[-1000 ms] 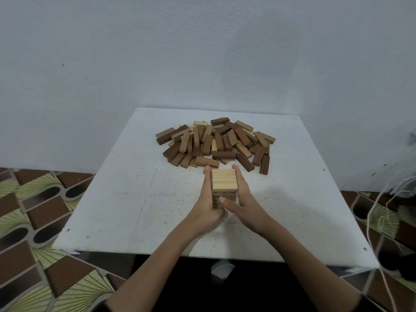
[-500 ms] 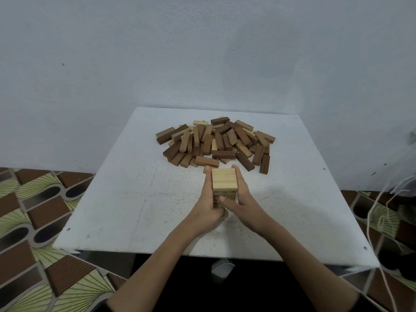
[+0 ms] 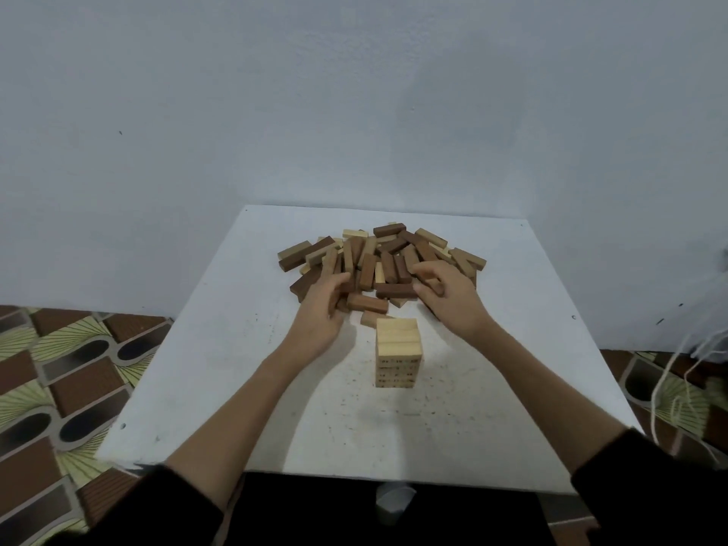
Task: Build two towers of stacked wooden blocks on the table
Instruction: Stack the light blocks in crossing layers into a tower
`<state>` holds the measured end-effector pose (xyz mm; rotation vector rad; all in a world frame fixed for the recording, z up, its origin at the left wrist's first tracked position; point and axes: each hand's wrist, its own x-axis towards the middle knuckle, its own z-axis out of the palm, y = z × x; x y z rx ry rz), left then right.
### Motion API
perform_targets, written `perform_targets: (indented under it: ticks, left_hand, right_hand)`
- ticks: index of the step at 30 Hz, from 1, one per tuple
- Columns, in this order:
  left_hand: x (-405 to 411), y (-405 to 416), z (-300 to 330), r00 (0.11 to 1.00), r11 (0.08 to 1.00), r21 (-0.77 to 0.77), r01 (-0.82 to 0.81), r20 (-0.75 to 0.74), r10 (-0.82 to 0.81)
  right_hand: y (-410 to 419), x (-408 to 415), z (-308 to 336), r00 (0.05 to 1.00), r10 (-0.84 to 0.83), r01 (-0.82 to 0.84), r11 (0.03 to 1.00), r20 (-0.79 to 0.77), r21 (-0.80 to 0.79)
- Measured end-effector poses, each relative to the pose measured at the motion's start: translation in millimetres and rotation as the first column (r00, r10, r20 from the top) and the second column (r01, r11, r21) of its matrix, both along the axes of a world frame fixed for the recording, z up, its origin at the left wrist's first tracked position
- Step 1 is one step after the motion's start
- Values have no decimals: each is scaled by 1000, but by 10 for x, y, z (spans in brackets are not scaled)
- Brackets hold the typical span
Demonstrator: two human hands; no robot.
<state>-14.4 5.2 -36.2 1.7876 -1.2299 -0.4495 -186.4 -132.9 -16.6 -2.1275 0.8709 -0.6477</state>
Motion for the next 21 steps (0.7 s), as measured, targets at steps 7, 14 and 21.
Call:
perform_targets:
  ticks: [7, 14, 21]
  left_hand:
    - [748, -634, 77, 947, 985, 82, -155, 295, 124]
    - [1087, -1047, 84, 847, 949, 305, -84, 524, -94]
    - [1095, -1340, 179, 809, 903, 429, -33, 542, -228]
  right_hand:
    - [-533, 706, 41, 924, 183, -264, 941, -336, -213]
    - [-686, 1028, -20, 734, 127, -441, 836, -668, -325]
    - [-821, 1149, 66, 731, 237, -414, 900, -640, -139]
